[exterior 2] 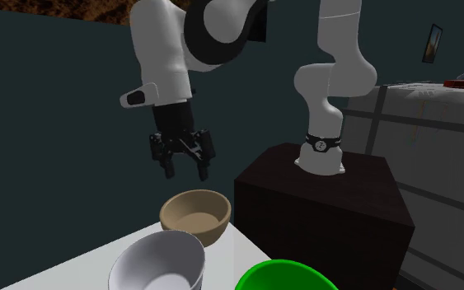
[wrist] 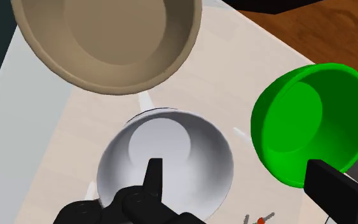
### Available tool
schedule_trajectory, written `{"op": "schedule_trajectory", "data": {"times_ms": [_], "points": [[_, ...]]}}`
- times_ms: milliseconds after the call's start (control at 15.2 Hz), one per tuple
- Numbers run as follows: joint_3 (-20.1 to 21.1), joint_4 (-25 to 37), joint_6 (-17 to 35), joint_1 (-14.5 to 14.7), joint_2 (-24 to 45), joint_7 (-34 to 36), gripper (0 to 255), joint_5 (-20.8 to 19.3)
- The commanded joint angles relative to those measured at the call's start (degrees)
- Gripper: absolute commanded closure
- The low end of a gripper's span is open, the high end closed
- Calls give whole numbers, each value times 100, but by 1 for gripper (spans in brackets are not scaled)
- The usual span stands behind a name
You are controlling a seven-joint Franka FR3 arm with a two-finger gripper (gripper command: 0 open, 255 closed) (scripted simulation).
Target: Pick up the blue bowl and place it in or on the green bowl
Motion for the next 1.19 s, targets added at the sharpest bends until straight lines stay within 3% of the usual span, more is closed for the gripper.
{"op": "schedule_trajectory", "data": {"times_ms": [0,396,858,1122], "points": [[57,330,46,-157,462,-241,0,248],[321,1579,11,-675,1840,-667,0,760],[602,3493,-282,-1284,3515,-780,0,1015],[664,3660,-185,-1323,3774,-793,0,1065]]}}
